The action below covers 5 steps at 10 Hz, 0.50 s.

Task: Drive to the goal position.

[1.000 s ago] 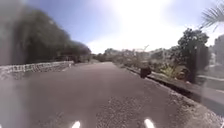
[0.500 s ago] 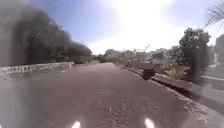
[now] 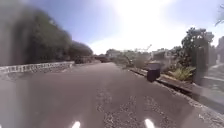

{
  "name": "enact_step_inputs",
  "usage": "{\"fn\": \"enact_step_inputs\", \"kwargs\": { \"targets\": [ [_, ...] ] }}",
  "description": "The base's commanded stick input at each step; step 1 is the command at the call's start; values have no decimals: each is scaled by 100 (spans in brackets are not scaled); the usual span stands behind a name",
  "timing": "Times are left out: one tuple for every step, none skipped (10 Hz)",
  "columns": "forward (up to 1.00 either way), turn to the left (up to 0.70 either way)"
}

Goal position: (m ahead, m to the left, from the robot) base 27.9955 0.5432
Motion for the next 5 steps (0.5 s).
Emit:
{"fn": "enact_step_inputs", "kwargs": {
  "targets": [
    [50, 0],
    [50, 0],
    [50, 0],
    [50, 0],
    [50, 0]
  ]
}}
